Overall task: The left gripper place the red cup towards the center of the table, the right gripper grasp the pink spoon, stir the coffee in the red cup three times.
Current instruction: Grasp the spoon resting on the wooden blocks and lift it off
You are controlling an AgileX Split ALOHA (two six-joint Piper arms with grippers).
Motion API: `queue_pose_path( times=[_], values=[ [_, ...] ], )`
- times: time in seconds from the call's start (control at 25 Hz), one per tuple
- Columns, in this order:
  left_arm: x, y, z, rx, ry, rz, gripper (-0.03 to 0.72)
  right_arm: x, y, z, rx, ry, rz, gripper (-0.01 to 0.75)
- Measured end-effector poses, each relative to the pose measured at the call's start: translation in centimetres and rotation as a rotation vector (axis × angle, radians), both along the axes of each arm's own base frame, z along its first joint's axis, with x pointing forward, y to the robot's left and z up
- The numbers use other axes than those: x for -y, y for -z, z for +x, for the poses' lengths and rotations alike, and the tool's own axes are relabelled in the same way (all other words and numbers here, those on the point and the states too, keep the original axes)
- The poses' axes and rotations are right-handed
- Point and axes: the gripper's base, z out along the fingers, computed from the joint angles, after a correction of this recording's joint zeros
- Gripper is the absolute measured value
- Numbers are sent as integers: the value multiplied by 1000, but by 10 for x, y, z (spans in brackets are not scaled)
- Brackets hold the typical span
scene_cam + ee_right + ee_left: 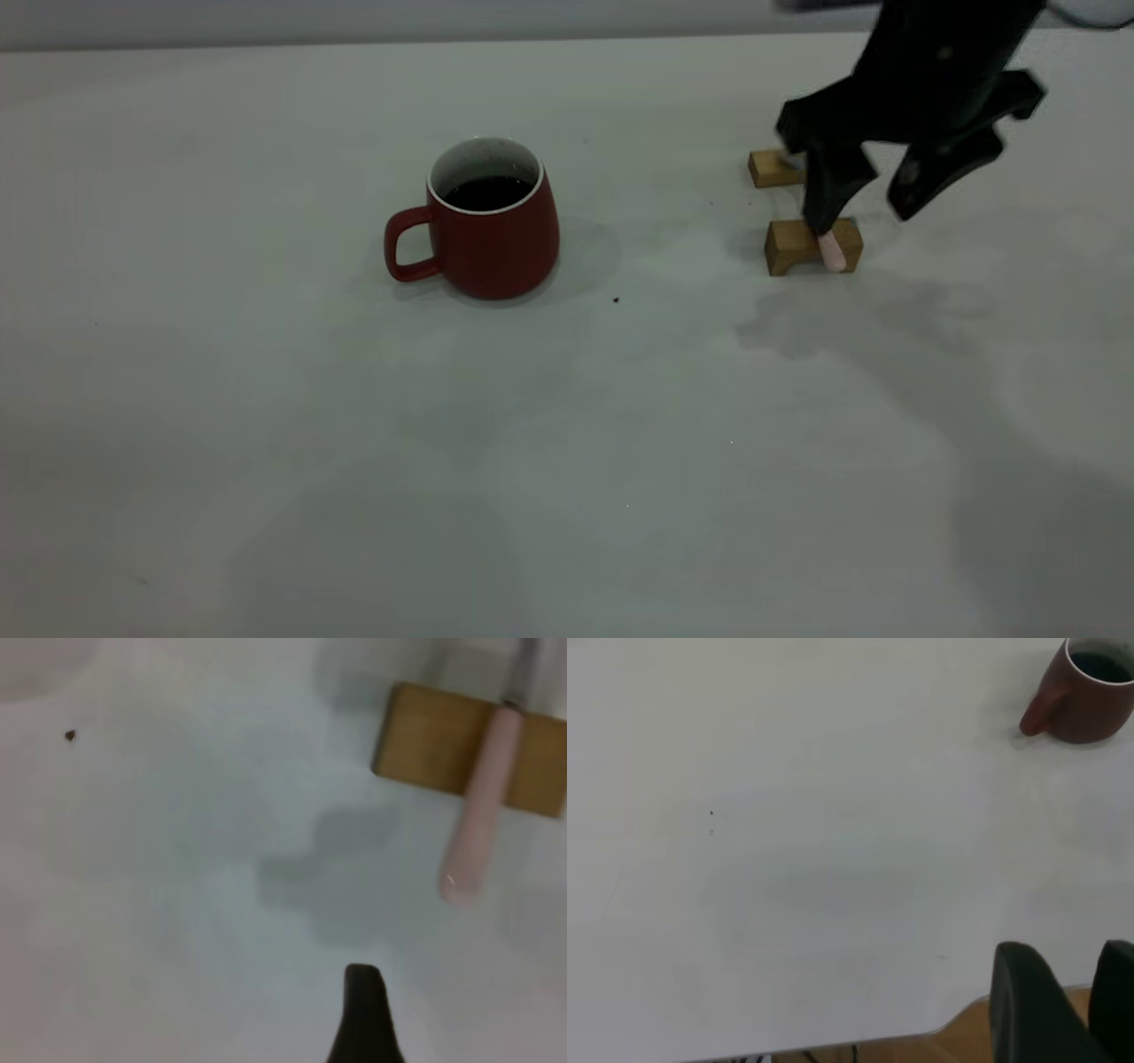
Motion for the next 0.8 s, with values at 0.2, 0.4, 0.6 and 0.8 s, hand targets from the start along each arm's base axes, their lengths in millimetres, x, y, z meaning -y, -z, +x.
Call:
queue_pose_path(
  times=[0.2, 0.4, 0.6, 0.8],
  values=[
    [0, 0, 0, 0, 0, 0, 243, -5, 17, 16, -14, -17, -13, 623],
    [0, 0, 0, 0, 1, 1, 243, -6, 33, 25, -27, -32, -31, 622],
    [0, 0, 0, 0, 1, 1, 243, -4, 44, 31, -45, -22, -35, 617],
    [0, 0, 0, 0, 1, 1, 243, 0, 54, 31, -65, -17, -45, 585]
  ],
)
